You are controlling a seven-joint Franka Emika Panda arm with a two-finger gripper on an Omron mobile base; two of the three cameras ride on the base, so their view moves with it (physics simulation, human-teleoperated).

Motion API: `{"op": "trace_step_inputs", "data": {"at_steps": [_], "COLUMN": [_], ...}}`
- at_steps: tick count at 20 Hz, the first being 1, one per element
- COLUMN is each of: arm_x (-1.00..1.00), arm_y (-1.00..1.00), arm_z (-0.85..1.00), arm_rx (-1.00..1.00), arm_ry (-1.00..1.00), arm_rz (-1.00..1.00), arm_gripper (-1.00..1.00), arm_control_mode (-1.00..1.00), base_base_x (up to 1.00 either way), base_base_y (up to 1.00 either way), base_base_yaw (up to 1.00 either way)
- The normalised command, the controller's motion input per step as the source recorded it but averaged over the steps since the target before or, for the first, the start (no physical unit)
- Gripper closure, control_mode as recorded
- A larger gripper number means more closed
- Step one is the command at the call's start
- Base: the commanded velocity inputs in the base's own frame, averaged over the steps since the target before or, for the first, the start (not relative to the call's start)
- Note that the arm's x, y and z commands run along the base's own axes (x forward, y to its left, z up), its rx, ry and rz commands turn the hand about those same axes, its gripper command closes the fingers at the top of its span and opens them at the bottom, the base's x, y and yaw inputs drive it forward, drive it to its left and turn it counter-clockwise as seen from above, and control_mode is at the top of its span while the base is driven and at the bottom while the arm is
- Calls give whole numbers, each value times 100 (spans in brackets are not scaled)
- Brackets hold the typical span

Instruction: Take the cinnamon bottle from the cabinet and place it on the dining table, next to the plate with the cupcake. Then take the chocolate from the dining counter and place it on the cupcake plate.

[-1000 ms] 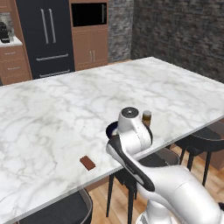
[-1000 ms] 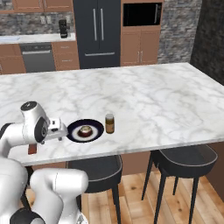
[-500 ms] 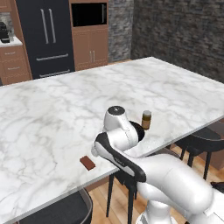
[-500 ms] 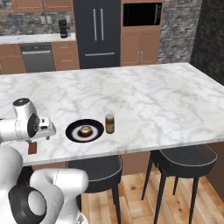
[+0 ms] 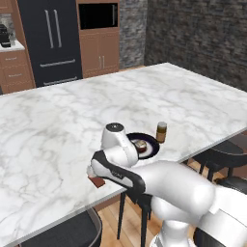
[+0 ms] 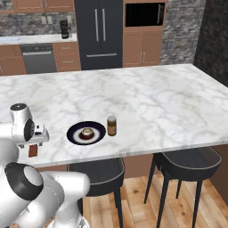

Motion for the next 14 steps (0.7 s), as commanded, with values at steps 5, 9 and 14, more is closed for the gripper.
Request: {"op": "trace_step_inputs", "data": {"at_steps": [5, 9, 14], "arm_x": [0, 2, 3], "arm_y": [42, 33, 6], "arm_z": [-8, -22, -19], "arm_rx": [-10, -23, -15], "arm_ry": [12, 4, -5], "arm_rz": [-5, -6, -6], "arm_gripper": [-100, -100, -100], "arm_control_mode": [-100, -100, -100], "base_base_x": [0, 0, 0], "base_base_y": [0, 0, 0], "base_base_yaw": [0, 0, 0]}}
